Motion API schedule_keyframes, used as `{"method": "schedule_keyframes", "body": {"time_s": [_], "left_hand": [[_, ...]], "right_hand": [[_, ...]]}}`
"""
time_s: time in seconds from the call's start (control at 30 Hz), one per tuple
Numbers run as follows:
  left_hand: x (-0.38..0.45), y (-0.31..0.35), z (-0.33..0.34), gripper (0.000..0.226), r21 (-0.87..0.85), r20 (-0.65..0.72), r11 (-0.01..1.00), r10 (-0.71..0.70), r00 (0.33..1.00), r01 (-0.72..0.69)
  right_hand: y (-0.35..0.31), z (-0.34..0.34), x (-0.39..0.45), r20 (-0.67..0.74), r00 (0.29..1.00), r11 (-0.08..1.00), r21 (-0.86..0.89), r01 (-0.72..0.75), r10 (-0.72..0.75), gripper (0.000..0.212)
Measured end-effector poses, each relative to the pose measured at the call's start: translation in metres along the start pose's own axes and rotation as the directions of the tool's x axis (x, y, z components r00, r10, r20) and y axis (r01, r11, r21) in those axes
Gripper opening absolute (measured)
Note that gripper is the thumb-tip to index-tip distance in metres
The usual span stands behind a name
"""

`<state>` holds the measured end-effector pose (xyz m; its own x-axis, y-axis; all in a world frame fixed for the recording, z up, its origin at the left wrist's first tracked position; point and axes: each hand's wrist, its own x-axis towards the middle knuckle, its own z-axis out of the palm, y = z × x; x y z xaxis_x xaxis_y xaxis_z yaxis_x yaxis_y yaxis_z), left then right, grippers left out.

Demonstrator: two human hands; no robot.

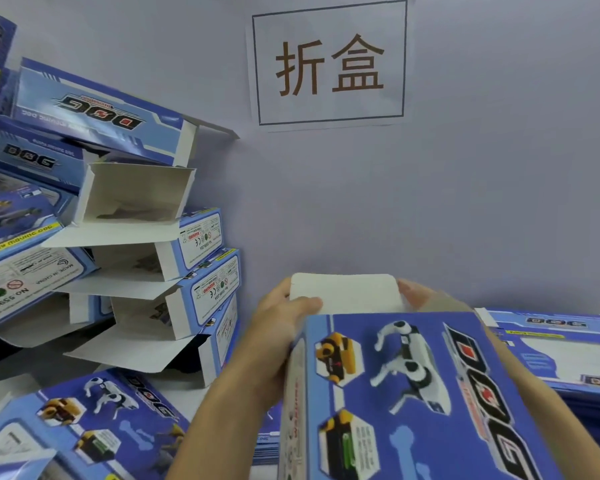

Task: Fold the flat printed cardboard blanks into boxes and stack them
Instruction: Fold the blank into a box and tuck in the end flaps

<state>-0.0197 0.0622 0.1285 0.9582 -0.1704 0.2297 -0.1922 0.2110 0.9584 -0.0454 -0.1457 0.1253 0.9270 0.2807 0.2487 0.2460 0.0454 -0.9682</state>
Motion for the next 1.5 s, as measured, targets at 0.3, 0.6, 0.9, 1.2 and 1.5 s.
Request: {"method": "schedule_keyframes", "body": {"time_s": [0.3, 0.6, 0.9, 1.2, 1.5], "left_hand": [[-0.001, -0.007, 0.005, 0.017, -0.041, 0.095, 0.999, -0.021, 0.995, 0.025], [0.002, -0.007, -0.003, 0.017, -0.003, 0.056, 0.998, 0.065, 0.996, -0.065], [0.001, -0.003, -0.005, 0.019, -0.033, -0.146, 0.996, 0.079, 0.986, -0.085], [0.002, 0.006, -0.019, 0.023, -0.14, -0.528, 0.94, 0.196, 0.827, -0.312], [-0.004, 0.013, 0.012, 0.048, 0.21, -0.01, 0.919, 0.343, 0.939, -0.333]], "right_hand": [[0.002, -0.005, 0.017, -0.19, 0.978, 0.992, -0.107, 0.061, -0.08, 0.018], [0.008, 0.002, 0.019, -0.161, 0.975, 0.988, -0.044, 0.145, -0.15, 0.024], [0.008, -0.004, 0.018, -0.069, 0.997, 0.999, -0.048, 0.024, -0.028, 0.047], [-0.021, 0.0, -0.003, 0.227, 0.969, 0.993, 0.082, 0.085, -0.102, 0.047], [-0.015, 0.004, 0.0, -0.171, 0.868, 0.884, -0.116, 0.452, -0.466, 0.076]]}}
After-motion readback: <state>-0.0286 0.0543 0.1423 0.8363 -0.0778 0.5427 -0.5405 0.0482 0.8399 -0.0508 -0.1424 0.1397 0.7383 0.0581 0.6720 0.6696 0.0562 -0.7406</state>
